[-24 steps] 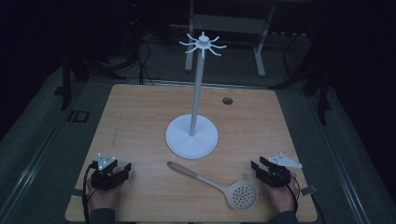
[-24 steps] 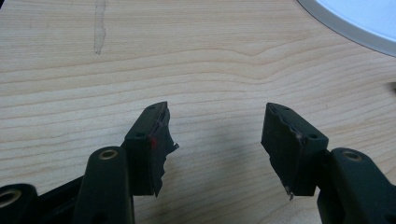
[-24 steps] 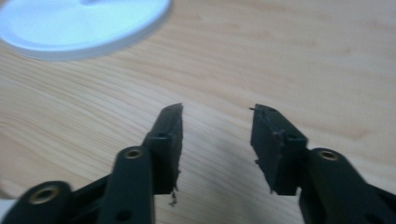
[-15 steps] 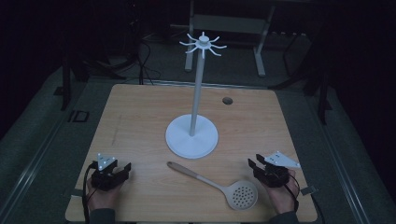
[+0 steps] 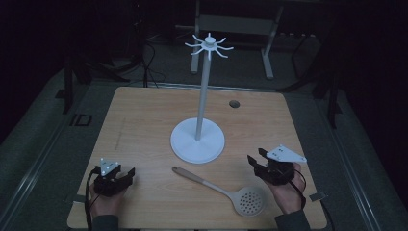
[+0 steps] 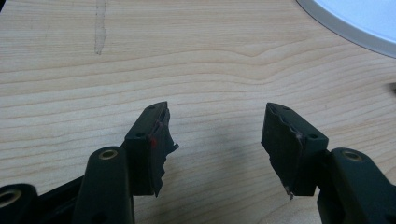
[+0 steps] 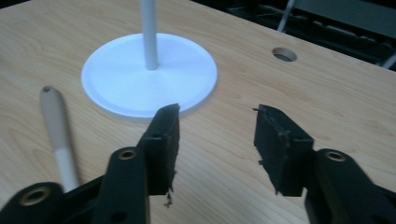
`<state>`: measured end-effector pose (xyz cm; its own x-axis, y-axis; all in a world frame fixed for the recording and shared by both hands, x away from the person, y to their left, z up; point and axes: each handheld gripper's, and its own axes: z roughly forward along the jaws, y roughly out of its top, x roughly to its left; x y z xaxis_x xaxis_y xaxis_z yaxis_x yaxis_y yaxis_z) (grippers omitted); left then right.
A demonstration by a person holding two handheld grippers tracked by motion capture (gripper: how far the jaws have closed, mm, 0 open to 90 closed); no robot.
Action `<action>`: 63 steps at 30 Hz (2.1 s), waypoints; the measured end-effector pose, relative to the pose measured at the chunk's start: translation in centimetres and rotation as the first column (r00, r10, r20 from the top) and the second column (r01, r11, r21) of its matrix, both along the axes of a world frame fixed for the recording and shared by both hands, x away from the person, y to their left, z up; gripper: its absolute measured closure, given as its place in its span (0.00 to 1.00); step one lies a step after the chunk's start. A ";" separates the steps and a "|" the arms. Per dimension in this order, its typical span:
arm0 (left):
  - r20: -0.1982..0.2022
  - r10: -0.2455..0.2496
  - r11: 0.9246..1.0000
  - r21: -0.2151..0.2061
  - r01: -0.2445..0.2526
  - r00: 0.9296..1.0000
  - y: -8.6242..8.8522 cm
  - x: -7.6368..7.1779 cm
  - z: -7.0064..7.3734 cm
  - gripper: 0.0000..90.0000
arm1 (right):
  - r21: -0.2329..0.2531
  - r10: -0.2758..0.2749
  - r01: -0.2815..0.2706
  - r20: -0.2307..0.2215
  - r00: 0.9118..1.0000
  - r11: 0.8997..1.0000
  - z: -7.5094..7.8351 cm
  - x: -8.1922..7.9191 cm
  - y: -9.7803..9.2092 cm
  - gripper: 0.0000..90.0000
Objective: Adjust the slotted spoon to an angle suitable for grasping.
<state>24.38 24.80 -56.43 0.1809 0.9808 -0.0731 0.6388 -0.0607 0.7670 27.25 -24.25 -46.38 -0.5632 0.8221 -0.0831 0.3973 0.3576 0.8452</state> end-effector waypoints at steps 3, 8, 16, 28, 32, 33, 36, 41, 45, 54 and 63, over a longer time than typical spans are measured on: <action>0.000 0.000 1.000 -0.001 0.000 1.000 0.0 0.0 0.0 0.47 | -0.031 0.026 -0.026 -0.016 1.000 0.999 0.5 0.0 1.0 0.54; 0.000 -0.002 1.000 0.002 0.002 1.000 0.0 0.0 0.0 0.47 | -0.078 0.063 -0.066 -0.034 0.997 0.995 1.0 0.4 2.4 0.54; 0.001 -0.004 1.000 0.000 0.004 1.000 0.0 0.0 0.0 0.47 | -0.158 0.105 -0.113 -0.060 0.993 0.981 1.4 0.8 4.9 0.52; 0.000 -0.003 1.000 -0.003 0.003 1.000 0.1 0.0 0.1 0.47 | -0.249 0.185 -0.210 -0.122 0.975 0.946 1.4 1.8 8.2 0.51; -0.001 -0.003 1.000 -0.003 0.003 1.000 0.1 0.0 0.1 0.47 | -0.261 0.194 -0.226 -0.145 0.970 0.939 1.3 2.3 8.8 0.51; -0.001 -0.003 1.000 -0.003 0.003 1.000 0.1 0.0 0.1 0.47 | -0.261 0.194 -0.226 -0.145 0.970 0.939 1.3 2.3 8.8 0.51; 0.000 -0.004 1.000 -0.003 0.004 1.000 0.1 0.0 0.1 0.47 | -0.265 0.204 -0.246 -0.176 0.963 0.932 1.1 2.6 9.4 0.52; 0.002 -0.005 1.000 -0.002 0.005 1.000 0.1 0.0 0.1 0.47 | -0.275 0.222 -0.276 -0.211 0.952 0.921 0.8 2.8 10.0 0.55; 0.001 -0.004 1.000 -0.002 0.004 1.000 0.1 0.0 0.1 0.47 | -0.285 0.249 -0.329 -0.281 0.927 0.900 0.3 3.1 11.0 0.58; 0.001 -0.005 1.000 -0.003 0.005 1.000 0.1 0.0 0.1 0.47 | -0.294 0.297 -0.405 -0.349 0.889 0.866 -0.2 3.3 12.7 0.62; 0.000 -0.004 1.000 -0.005 0.004 1.000 0.1 0.0 0.1 0.47 | -0.303 0.325 -0.470 -0.422 0.846 0.829 -1.8 3.4 14.1 0.65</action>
